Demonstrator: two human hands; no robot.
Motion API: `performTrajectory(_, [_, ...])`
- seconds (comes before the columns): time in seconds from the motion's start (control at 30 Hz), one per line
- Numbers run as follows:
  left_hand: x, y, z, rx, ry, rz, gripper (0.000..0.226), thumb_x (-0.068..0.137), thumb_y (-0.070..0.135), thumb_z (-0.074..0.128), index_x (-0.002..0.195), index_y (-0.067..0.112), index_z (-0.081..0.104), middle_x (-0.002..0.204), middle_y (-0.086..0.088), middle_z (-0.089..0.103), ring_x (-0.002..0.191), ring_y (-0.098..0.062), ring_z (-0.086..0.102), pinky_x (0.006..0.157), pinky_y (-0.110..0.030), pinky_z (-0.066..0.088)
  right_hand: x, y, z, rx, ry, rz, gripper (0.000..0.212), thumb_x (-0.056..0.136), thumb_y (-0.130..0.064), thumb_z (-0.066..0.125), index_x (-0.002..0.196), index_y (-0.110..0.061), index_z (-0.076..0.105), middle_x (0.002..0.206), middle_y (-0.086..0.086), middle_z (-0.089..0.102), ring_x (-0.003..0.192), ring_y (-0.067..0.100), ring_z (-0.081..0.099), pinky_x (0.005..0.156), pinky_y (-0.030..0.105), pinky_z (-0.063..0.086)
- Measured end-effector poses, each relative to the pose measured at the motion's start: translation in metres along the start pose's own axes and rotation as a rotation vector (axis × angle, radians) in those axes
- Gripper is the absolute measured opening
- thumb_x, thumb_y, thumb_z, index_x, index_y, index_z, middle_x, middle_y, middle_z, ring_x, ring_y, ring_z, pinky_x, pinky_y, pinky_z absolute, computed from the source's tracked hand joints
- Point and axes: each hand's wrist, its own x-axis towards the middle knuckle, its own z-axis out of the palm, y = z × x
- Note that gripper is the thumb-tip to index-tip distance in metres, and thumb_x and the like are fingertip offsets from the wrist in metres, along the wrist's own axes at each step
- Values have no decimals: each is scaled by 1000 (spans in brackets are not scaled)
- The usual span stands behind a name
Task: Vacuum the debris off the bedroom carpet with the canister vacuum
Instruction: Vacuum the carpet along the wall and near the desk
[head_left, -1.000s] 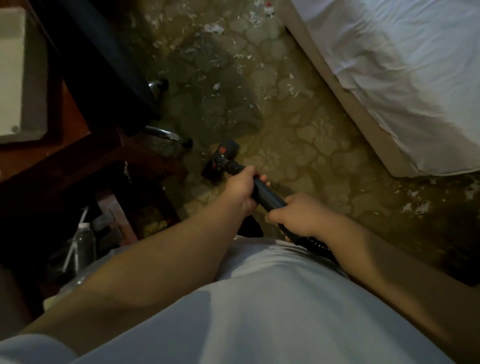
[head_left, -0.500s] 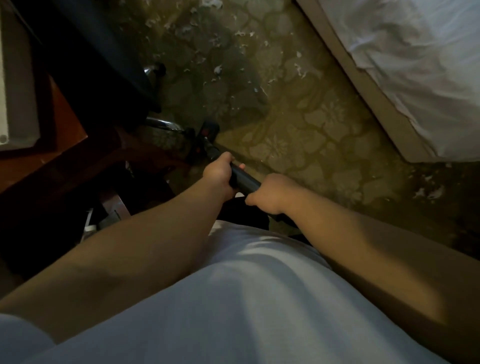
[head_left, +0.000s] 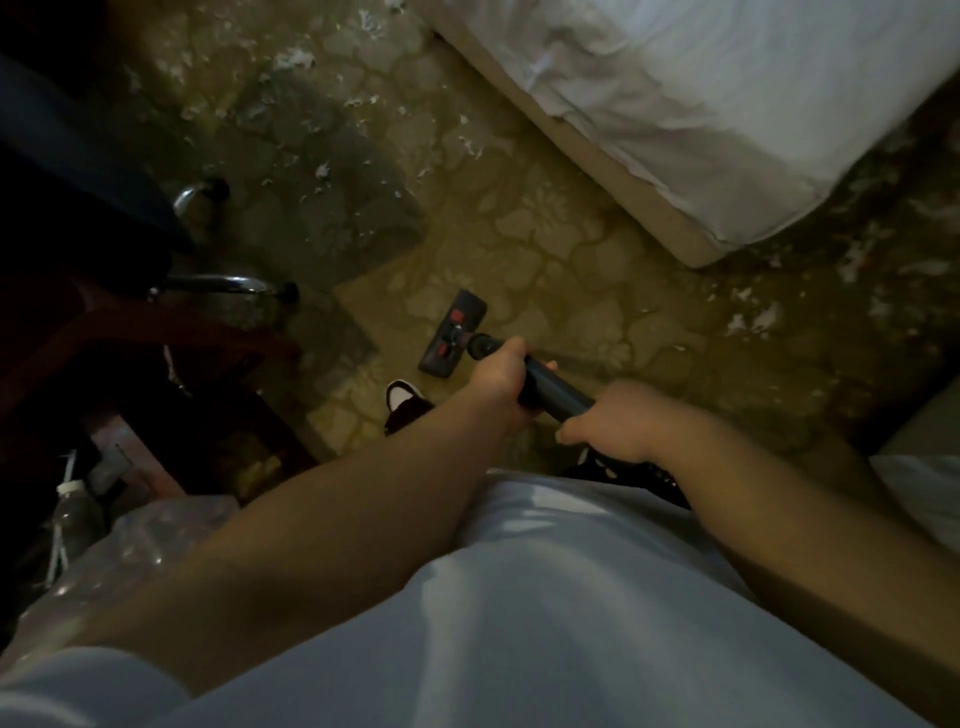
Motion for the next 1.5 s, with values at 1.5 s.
performTrajectory(1.5, [-97, -282, -251, -855, 74, 155, 10, 94, 13, 64, 102, 8, 60, 77, -6, 61, 71, -18, 61, 54, -37, 54, -132, 38, 276, -826, 73, -377, 28, 87, -39, 75, 84, -20, 56, 87, 6, 69, 73, 22, 70, 60, 31, 55])
